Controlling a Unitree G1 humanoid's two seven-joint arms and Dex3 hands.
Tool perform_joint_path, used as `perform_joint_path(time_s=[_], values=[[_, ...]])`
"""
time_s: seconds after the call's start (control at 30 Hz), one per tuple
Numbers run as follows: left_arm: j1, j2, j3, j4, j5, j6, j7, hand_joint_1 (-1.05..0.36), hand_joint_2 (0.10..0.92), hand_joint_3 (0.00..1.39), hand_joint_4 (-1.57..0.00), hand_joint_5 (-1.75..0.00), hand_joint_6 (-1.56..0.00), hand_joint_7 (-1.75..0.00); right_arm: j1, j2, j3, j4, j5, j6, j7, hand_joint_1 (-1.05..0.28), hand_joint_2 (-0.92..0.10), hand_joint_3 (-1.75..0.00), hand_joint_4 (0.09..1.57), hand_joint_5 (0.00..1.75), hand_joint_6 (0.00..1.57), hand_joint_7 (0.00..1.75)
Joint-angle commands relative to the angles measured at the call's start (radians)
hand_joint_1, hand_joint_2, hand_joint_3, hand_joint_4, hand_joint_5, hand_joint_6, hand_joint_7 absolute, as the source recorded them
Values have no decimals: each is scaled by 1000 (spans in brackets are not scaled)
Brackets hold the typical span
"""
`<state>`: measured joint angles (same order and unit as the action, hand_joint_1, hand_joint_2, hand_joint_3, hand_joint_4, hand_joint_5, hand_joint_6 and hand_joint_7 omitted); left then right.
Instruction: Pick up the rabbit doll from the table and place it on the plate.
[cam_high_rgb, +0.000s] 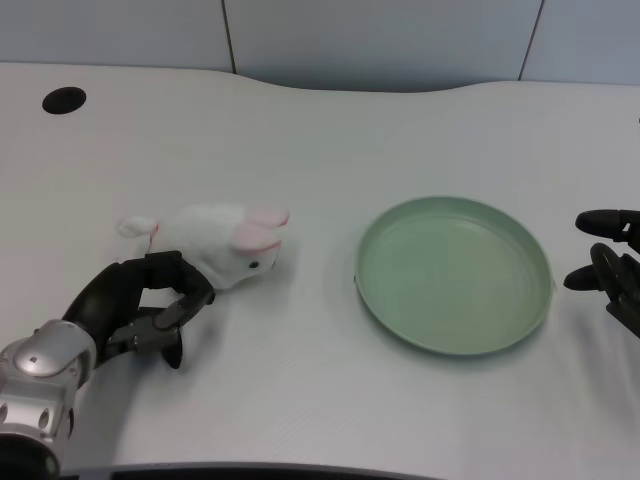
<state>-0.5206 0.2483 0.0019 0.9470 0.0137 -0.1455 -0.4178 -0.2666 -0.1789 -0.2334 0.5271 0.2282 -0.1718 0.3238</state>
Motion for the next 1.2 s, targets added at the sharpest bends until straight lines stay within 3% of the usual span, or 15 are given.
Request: perform_joint_path(time_s=[0.03,0.13,0.23,0.4,0.53,0.6,0.8,1.0,1.13,1.2], values=[[9,10,6,25,-5,28,-13,-525,921,509,-828,-1746,-573,-1746,5,-18,-5,-10,-3,-7,-6,-301,-921,-482,328,1420,350,995],[13,14,-3,24,3,5,-17,-516,921,519,-826,-1746,-561,-1746,4,-19,-8,-5,6,-6,8,-300,-921,-491,321,1419,347,995],[10,11,2,28,-1,9,-9,-517,921,511,-831,-1746,-565,-1746,4,-19,-6,-7,0,-3,1,-299,-921,-493,318,1419,347,997],[7,11,-1,29,4,7,-3,-519,921,514,-834,-1746,-572,-1746,6,-18,-5,-18,0,8,-3,-314,-921,-482,307,1418,346,999],[7,12,4,40,-5,-17,-21,-527,921,514,-835,-1746,-579,-1746,1,-13,-10,-2,8,-6,2,-301,-921,-481,319,1436,354,1005],[16,-11,50,29,-73,-39,-67,-523,921,491,-830,-1746,-571,-1746,5,-16,-7,-17,4,14,-7,-301,-921,-482,313,1435,350,1003],[35,-40,86,6,-117,-210,-94,-541,921,484,-827,-1746,-569,-1744,3,-17,-8,-10,8,2,5,-306,-921,-480,313,1432,350,1002],[49,-12,44,-48,-11,-358,8,-541,921,506,-734,-1746,-505,-1704,7,-11,-3,-16,-4,0,-10,-303,-921,-482,318,1441,350,1007],[36,25,1,-71,100,-441,106,-523,921,473,-656,-1746,-484,-1583,13,-11,4,-29,-9,5,-10,-303,-921,-495,304,1431,338,1000],[24,44,-16,-99,149,-490,160,-516,921,402,-579,-1695,-492,-1371,14,-9,4,-26,-6,-4,-7,-294,-921,-495,307,1431,345,1003]])
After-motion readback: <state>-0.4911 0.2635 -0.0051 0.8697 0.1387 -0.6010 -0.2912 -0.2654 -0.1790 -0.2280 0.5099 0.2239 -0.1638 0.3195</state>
